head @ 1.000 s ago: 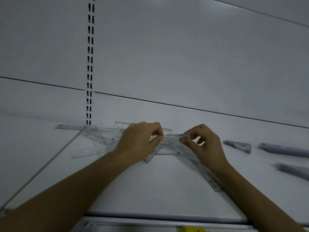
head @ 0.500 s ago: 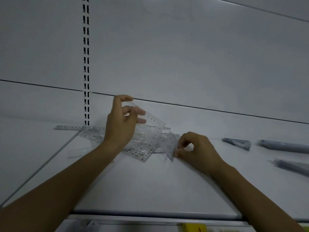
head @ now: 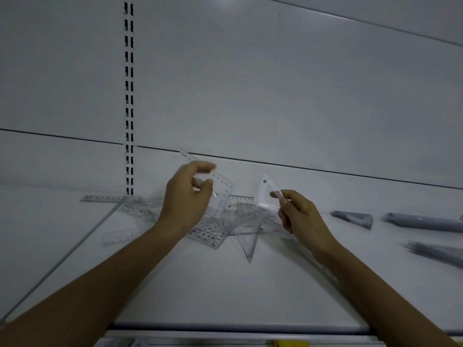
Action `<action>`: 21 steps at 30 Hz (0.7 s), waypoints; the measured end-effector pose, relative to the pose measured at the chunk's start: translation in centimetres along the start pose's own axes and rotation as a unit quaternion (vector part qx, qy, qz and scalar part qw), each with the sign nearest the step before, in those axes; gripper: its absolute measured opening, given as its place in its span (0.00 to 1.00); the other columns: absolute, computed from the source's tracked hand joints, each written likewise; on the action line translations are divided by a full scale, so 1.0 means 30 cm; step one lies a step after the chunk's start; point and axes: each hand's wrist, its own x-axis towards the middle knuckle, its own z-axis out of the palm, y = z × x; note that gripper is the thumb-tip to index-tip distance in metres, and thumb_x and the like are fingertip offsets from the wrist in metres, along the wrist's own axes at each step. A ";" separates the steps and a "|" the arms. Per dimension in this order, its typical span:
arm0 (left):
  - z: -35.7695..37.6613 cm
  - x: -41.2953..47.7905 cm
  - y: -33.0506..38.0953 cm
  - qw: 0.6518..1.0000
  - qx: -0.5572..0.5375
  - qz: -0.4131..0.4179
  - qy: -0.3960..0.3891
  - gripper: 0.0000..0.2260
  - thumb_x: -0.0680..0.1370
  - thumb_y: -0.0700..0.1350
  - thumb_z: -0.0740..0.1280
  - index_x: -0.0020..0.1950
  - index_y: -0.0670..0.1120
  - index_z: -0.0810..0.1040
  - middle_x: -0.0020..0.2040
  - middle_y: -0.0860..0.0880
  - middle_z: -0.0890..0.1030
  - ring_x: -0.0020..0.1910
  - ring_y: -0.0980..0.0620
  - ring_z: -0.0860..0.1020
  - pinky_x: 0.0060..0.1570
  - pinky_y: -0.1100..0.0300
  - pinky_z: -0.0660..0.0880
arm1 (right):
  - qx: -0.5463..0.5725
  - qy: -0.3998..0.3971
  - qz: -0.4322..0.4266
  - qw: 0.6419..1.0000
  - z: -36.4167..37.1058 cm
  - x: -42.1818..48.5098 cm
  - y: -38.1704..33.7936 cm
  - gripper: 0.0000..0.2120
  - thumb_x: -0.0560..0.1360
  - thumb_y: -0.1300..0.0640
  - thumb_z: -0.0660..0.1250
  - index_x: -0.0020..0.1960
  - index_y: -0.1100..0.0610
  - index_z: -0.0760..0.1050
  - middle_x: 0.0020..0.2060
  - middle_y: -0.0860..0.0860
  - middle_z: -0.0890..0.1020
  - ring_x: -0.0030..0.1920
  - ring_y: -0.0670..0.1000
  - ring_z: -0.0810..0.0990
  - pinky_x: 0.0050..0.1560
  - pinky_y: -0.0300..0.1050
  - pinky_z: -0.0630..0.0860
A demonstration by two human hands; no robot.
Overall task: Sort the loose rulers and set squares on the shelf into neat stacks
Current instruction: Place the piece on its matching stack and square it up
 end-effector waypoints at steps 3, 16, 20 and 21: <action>0.004 -0.013 -0.005 0.998 0.028 0.009 -0.057 0.12 0.78 0.36 0.62 0.49 0.51 0.80 0.48 0.57 0.80 0.44 0.62 0.76 0.41 0.77 0.69 | -0.025 0.013 0.004 1.000 -0.003 -0.002 0.003 0.09 0.80 0.48 0.58 0.54 0.48 0.74 0.33 0.46 0.73 0.31 0.42 0.68 0.35 0.37 0.67; 0.122 -0.071 0.188 0.973 0.020 0.052 -0.225 0.09 0.77 0.51 0.64 0.43 0.52 0.82 0.41 0.58 0.83 0.39 0.61 0.80 0.43 0.69 0.76 | -0.405 0.031 -0.256 0.877 -0.126 -0.085 -0.118 0.33 0.71 0.36 0.63 0.71 0.52 0.67 0.46 0.44 0.76 0.40 0.41 0.72 0.43 0.39 0.70; 0.277 -0.082 0.277 0.981 -0.017 0.017 -0.190 0.12 0.79 0.51 0.62 0.46 0.49 0.84 0.41 0.59 0.82 0.36 0.63 0.80 0.38 0.74 0.73 | -0.473 0.139 -0.333 0.804 -0.272 -0.094 -0.099 0.30 0.70 0.37 0.65 0.65 0.56 0.74 0.54 0.56 0.79 0.52 0.55 0.78 0.53 0.51 0.72; 0.332 -0.091 0.299 0.982 -0.030 0.002 -0.188 0.13 0.79 0.52 0.61 0.47 0.49 0.84 0.40 0.60 0.81 0.36 0.65 0.79 0.37 0.77 0.72 | -0.474 0.150 -0.337 0.800 -0.307 -0.102 -0.091 0.29 0.71 0.37 0.64 0.63 0.56 0.75 0.54 0.55 0.80 0.52 0.55 0.78 0.54 0.51 0.71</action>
